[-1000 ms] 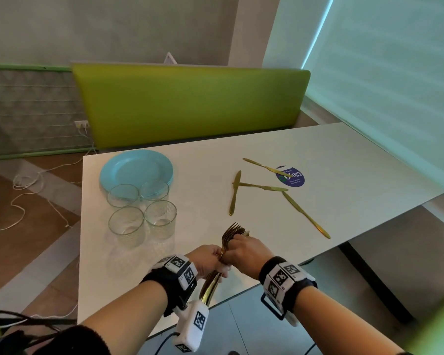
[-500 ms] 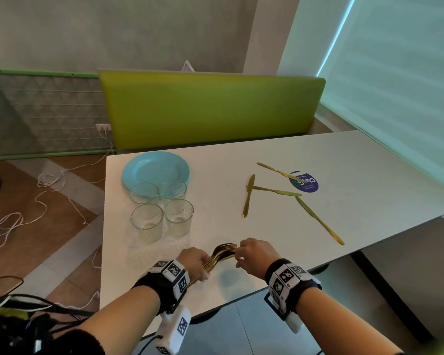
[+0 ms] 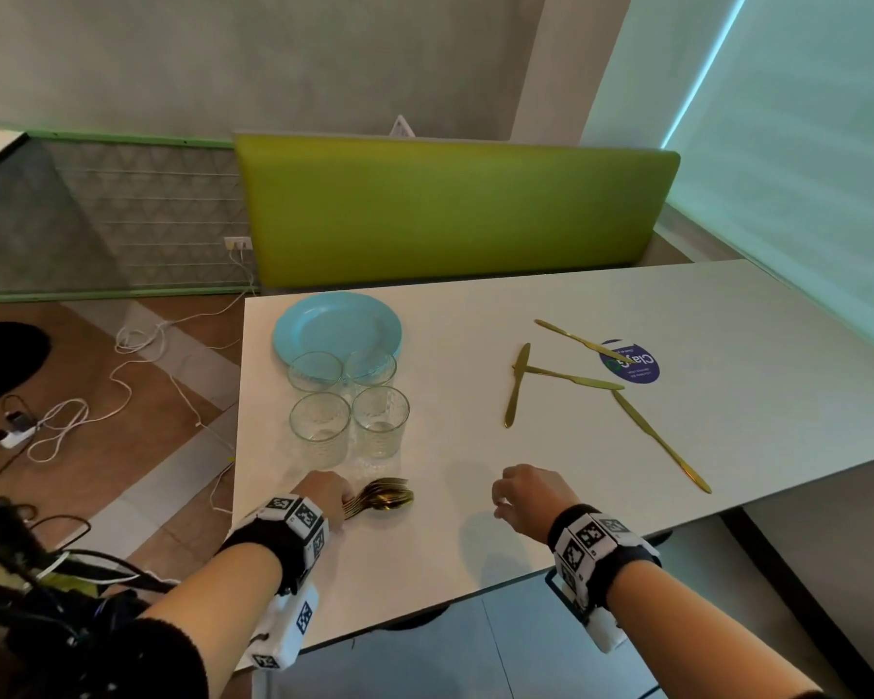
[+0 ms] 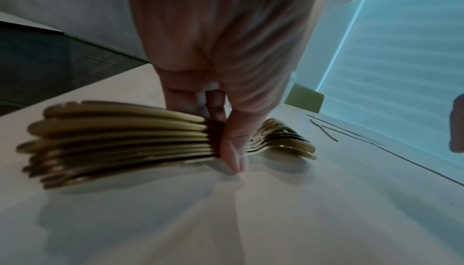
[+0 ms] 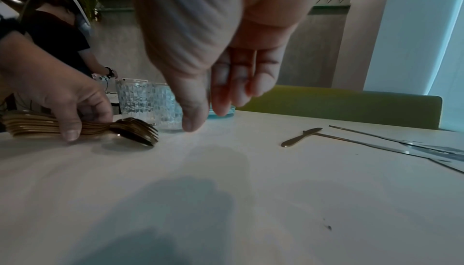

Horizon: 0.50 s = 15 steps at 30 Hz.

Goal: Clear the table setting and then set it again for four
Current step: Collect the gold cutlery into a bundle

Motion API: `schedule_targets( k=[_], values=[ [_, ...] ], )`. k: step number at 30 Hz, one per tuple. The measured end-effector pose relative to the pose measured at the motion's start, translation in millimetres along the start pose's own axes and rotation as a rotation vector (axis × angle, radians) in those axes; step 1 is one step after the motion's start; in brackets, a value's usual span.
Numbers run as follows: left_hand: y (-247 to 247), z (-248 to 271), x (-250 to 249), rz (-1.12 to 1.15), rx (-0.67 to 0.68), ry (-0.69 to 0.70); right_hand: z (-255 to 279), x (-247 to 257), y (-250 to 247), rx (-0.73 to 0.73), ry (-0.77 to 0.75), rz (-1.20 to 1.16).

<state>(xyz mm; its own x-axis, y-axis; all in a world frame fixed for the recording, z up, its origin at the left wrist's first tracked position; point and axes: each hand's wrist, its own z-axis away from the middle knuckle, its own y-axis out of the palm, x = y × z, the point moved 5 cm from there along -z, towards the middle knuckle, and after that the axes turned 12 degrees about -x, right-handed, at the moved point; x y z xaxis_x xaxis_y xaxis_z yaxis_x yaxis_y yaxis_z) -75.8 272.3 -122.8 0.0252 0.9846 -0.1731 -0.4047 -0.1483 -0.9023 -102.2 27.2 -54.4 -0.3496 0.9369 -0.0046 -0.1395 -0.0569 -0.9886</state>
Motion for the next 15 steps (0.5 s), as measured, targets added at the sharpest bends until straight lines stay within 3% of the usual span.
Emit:
schedule_targets(
  k=[15],
  values=[
    [-6, 2, 10, -0.037, -0.037, 0.012, -7, -1, -12, -0.058, 0.079, -0.086]
  ],
)
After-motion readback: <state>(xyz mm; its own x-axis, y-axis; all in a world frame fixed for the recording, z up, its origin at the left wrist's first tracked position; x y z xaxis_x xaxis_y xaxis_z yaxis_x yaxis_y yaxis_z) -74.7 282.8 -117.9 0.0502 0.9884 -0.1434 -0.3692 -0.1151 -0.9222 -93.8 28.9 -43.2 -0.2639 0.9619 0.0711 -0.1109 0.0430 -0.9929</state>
